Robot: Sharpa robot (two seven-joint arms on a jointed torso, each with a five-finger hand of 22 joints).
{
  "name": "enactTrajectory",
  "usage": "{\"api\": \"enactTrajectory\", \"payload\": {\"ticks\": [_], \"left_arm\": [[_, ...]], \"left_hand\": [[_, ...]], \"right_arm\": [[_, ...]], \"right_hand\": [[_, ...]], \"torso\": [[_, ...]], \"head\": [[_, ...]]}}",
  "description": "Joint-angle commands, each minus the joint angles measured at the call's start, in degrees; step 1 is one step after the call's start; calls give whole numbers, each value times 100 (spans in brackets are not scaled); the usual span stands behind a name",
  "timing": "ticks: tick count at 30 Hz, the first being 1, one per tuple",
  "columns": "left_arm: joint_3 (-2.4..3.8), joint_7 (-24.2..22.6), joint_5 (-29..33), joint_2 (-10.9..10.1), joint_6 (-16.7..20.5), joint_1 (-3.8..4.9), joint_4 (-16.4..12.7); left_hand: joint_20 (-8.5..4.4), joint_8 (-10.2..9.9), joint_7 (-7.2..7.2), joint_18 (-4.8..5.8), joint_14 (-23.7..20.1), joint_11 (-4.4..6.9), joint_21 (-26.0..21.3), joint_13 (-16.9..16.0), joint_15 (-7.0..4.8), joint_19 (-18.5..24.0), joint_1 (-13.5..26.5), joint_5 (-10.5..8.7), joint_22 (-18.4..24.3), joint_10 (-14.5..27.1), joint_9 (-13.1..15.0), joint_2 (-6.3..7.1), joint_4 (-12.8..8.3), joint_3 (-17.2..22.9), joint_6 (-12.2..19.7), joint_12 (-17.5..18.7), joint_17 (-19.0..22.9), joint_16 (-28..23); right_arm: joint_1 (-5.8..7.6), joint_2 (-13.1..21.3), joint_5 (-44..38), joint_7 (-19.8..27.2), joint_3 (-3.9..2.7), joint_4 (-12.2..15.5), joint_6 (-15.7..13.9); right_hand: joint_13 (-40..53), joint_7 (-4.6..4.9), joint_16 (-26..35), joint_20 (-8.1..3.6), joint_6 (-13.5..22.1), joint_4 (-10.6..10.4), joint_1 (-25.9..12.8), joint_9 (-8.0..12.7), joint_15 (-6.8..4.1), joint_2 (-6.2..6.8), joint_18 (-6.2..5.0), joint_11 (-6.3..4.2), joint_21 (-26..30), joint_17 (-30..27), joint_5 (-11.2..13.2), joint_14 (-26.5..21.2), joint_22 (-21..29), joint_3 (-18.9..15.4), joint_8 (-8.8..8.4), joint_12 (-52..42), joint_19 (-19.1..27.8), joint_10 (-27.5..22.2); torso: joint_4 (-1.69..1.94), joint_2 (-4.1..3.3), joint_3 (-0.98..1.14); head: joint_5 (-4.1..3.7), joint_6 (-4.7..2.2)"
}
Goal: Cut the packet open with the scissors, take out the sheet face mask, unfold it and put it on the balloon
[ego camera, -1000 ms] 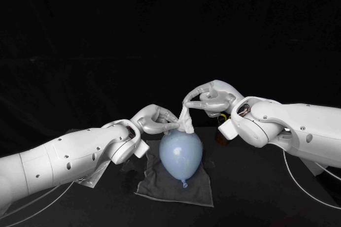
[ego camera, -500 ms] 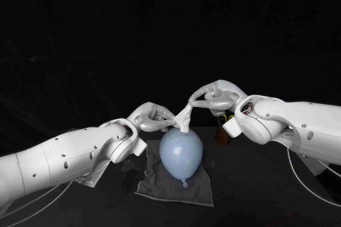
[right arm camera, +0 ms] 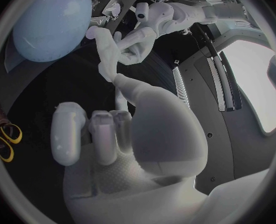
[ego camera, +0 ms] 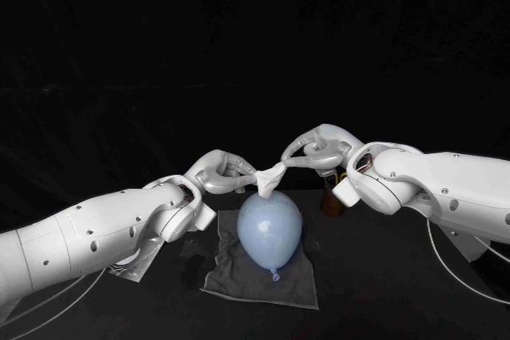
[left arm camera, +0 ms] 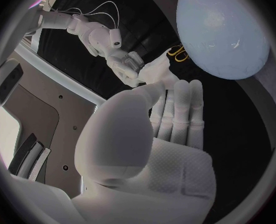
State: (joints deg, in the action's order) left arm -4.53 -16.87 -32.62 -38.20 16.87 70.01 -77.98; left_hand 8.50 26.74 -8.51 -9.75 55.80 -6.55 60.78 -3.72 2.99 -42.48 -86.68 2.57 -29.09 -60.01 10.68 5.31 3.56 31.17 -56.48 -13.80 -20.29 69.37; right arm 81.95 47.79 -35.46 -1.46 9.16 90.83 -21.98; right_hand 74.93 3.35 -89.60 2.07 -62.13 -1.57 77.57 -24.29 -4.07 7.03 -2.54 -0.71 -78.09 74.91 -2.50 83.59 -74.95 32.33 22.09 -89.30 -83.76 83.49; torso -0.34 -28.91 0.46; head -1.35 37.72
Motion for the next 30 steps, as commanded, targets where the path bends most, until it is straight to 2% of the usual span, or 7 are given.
{"api": "enactTrajectory", "payload": {"ticks": [1,7,16,20,23,26,30], "left_arm": [[11,166,-430,32,-99,19,-12],[13,256,-574,26,-68,25,2],[13,250,-540,40,67,31,58],[13,232,-430,85,143,32,100],[13,217,-317,121,200,33,129],[13,206,-216,161,243,33,157],[13,215,-153,200,217,33,184]], "left_hand": [[-3,19,-8,-66,31,2,32,7,-26,40,47,20,-11,-41,221,20,-9,47,-27,29,10,44],[-6,19,-19,-68,39,1,65,7,-27,52,52,21,-32,-40,230,23,-29,82,-19,49,15,59],[-7,14,-41,-69,60,-5,116,7,-24,59,84,20,-63,-39,242,39,-44,115,2,76,17,90],[-2,-11,-83,-67,74,-30,154,11,-9,71,127,20,-86,15,248,73,-54,127,67,130,20,124],[28,-95,-156,-58,66,-94,170,11,43,97,185,20,-96,168,234,132,-64,94,239,219,23,166],[65,-274,-239,-55,45,-156,171,10,92,117,209,19,-96,293,170,194,-80,81,506,281,26,199],[125,-487,-324,-50,-3,-228,146,10,158,144,273,19,-78,470,83,345,-93,16,772,357,37,230]], "right_arm": [[2,-13,-212,83,-4,23,-218],[5,51,-178,204,-11,78,-402],[17,85,43,232,-19,147,-233],[23,79,146,307,-23,221,-265],[28,70,220,371,-25,267,-322],[34,44,277,422,-27,293,-391],[40,-7,325,465,-30,274,-509]], "right_hand": [[1480,26,-40,-5,0,5,-51,-10,-5,-20,20,1,28,1509,-29,641,-1192,21,25,-15,-199,631],[1479,26,-40,-5,1,7,-52,-11,-5,-21,23,1,12,1509,-29,641,-1197,22,27,-13,-204,630],[1478,26,-40,-4,2,9,-52,-12,-5,-21,21,2,20,1509,-29,641,-1194,24,28,-9,-202,629],[1478,26,-40,-4,2,9,-52,-12,-5,-21,21,2,20,1509,-29,641,-1194,24,28,-9,-202,629],[1478,26,-40,-4,2,9,-52,-12,-5,-21,21,2,20,1509,-29,641,-1194,24,28,-9,-202,629],[1478,26,-40,-4,2,9,-52,-12,-5,-21,21,2,20,1509,-29,641,-1194,24,28,-9,-202,629],[1474,28,-40,-3,7,15,-54,-16,-4,-24,21,2,19,1509,-29,641,-1195,28,33,-1,-202,626]], "torso": [[-6,-2,1],[-7,-1,2],[1,1,0],[-1,2,-4],[-3,1,-5],[-2,1,-4],[-2,-2,-2]], "head": [[-15,-5],[-24,-7],[-34,0],[-36,8],[-39,5],[-46,10],[-59,15]]}}
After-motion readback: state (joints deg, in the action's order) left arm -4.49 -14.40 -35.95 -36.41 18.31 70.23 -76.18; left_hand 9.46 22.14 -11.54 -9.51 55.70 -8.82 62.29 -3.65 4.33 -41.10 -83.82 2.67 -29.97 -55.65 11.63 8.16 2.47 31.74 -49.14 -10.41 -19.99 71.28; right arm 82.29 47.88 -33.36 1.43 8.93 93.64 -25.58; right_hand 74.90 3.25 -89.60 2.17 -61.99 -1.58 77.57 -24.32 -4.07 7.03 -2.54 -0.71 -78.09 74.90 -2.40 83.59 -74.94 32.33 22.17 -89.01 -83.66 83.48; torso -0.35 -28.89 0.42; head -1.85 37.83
